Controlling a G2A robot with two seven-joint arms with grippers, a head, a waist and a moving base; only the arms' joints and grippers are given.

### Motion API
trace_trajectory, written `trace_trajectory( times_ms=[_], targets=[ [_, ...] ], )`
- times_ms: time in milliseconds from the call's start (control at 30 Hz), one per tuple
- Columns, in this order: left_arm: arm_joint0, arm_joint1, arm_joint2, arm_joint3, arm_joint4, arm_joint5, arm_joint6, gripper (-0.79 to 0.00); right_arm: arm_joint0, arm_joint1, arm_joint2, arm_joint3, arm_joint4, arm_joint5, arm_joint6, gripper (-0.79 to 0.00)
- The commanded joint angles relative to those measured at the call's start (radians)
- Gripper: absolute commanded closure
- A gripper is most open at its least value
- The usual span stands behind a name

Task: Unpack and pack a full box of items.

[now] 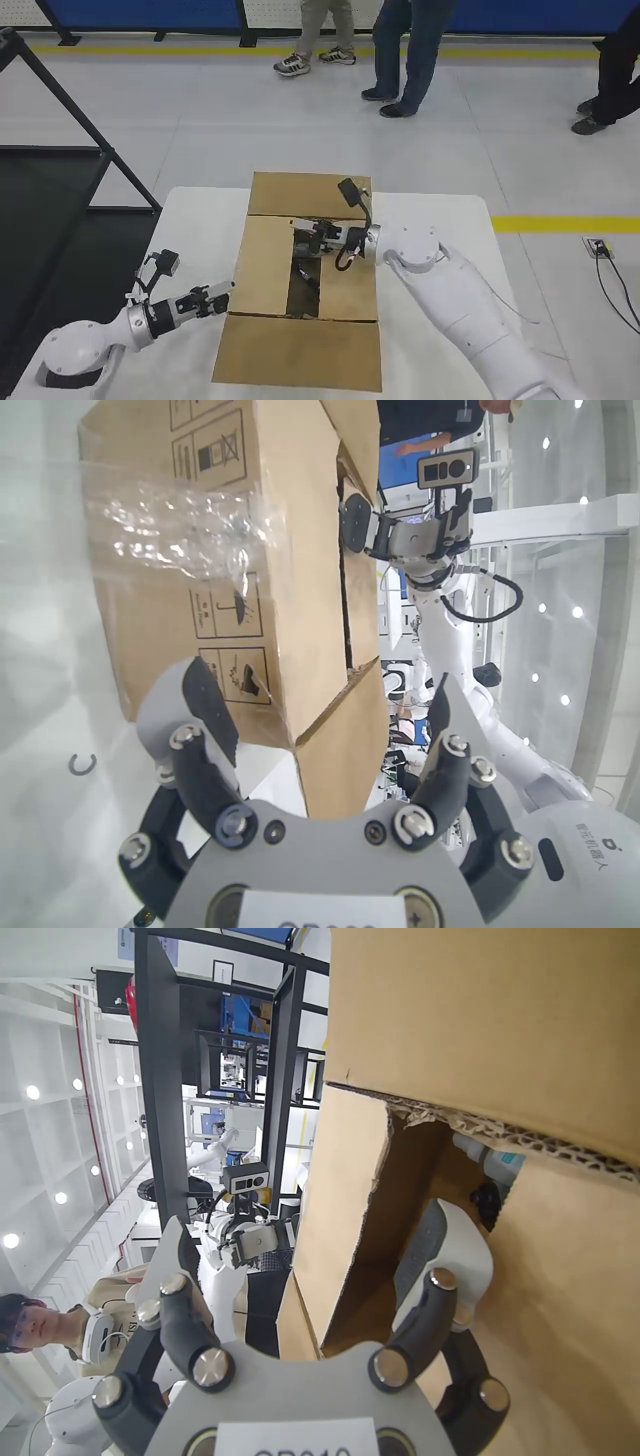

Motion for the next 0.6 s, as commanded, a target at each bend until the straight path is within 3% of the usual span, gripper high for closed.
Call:
trace_trajectory(
  times_ms=[0, 300, 567],
  targets=[
    [-0.003, 0.000, 0.005, -0.002, -0.002, -0.002, -0.002, -0.785, 0.003, -0.005, -0.008, 0.005, -0.010, 0.016, -0.015, -0.785],
    [0.017, 0.001, 0.001, -0.020, -0.034, -0.024, -0.024, -0.785, 0.031, -0.042, -0.057, 0.055, -0.008, 0.030, -0.021, -0.785],
    [0.050, 0.009, -0.065, -0.023, -0.053, -0.040, 0.007, -0.785, 0.064, -0.075, -0.082, 0.102, 0.025, -0.025, 0.021, -0.785]
  ],
)
